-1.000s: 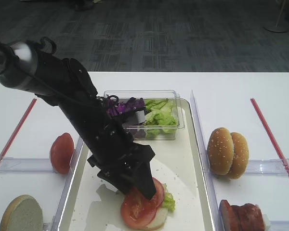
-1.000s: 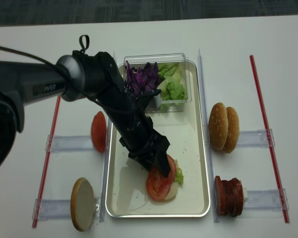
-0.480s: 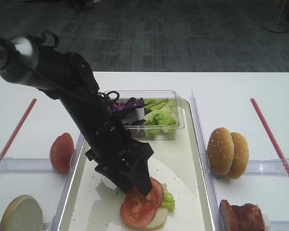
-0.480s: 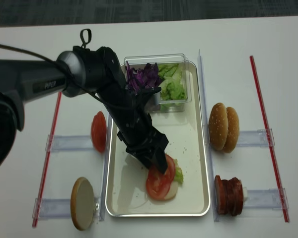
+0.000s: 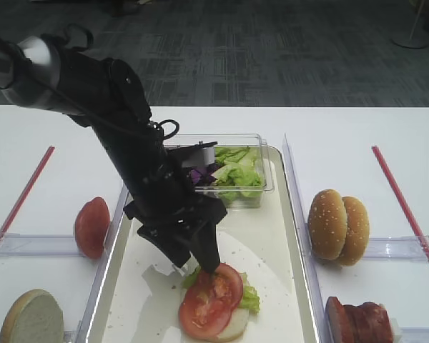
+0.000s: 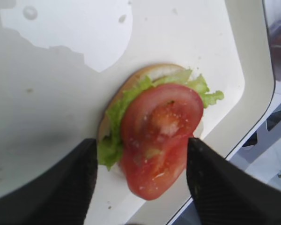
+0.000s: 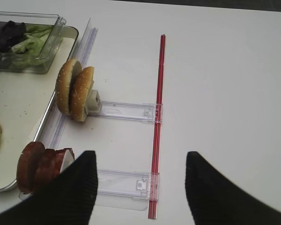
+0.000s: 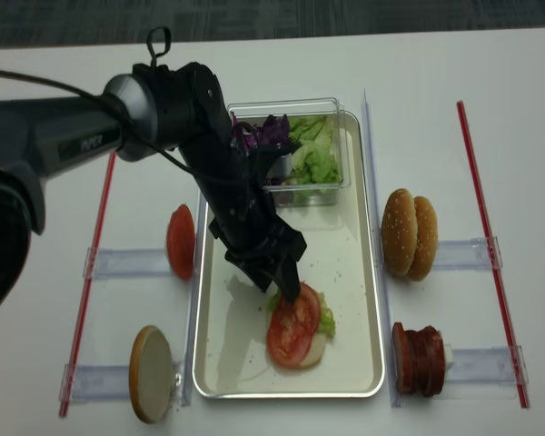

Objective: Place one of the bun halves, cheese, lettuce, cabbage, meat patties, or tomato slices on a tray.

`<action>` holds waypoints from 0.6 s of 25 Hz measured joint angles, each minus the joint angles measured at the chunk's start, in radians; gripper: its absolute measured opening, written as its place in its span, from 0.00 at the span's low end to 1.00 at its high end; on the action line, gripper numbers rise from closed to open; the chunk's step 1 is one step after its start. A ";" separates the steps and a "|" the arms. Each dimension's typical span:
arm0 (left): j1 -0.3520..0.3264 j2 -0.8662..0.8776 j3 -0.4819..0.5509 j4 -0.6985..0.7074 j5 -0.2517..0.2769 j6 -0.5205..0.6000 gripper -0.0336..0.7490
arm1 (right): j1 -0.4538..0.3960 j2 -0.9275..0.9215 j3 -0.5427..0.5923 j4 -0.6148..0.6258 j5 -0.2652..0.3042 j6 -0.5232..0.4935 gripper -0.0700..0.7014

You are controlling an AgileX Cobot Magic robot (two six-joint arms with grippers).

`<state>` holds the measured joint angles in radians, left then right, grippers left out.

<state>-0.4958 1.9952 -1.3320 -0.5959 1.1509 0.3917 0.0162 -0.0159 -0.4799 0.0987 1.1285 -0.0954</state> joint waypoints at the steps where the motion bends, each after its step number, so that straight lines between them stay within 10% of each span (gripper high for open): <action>1: 0.000 0.000 -0.011 0.010 0.009 -0.007 0.54 | 0.000 0.000 0.000 0.000 0.000 0.000 0.67; 15: 0.082 0.000 -0.212 0.228 0.055 -0.231 0.54 | 0.000 0.000 0.000 0.000 0.000 0.000 0.67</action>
<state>-0.4139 1.9952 -1.5436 -0.3678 1.2057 0.1604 0.0162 -0.0159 -0.4799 0.0987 1.1285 -0.0954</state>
